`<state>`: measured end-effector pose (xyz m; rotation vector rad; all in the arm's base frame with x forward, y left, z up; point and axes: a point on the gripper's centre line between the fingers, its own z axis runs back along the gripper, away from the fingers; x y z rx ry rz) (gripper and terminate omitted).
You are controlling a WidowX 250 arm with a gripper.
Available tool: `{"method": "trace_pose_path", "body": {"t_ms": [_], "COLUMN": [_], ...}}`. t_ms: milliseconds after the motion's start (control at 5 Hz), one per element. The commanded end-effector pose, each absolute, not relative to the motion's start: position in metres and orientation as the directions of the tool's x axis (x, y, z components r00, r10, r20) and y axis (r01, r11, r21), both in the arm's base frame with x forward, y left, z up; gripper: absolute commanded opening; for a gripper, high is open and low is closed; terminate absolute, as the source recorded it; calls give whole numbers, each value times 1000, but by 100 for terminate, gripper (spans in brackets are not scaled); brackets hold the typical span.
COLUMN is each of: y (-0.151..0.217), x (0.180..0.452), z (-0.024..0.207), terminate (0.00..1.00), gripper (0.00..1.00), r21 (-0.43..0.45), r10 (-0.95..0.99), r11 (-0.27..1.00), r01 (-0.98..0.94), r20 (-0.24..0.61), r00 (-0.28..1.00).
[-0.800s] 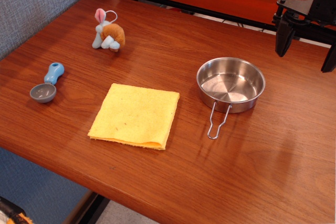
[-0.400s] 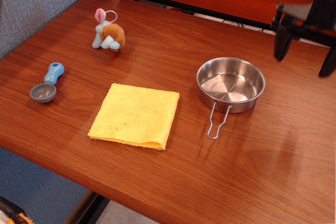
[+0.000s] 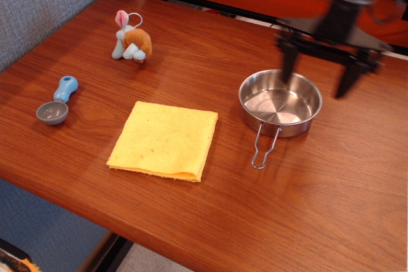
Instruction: Move the toy and put it in the vessel
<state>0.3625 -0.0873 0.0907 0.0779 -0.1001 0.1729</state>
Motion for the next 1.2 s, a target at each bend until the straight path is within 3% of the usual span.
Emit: {"method": "trace_pose_path", "body": {"t_ms": [0,400,1000], "y": [-2,70,151], "x": [300,291,302], "z": [119,113,106], "terminate": [0,0,0], "gripper": [100,100,100], "r21": [66,57,133], "r10": [512,710,786], "r11": [848,677,505], "r01": [-526,-734,-853], "r20": [151,214,337], "r00": [845,671,518]}}
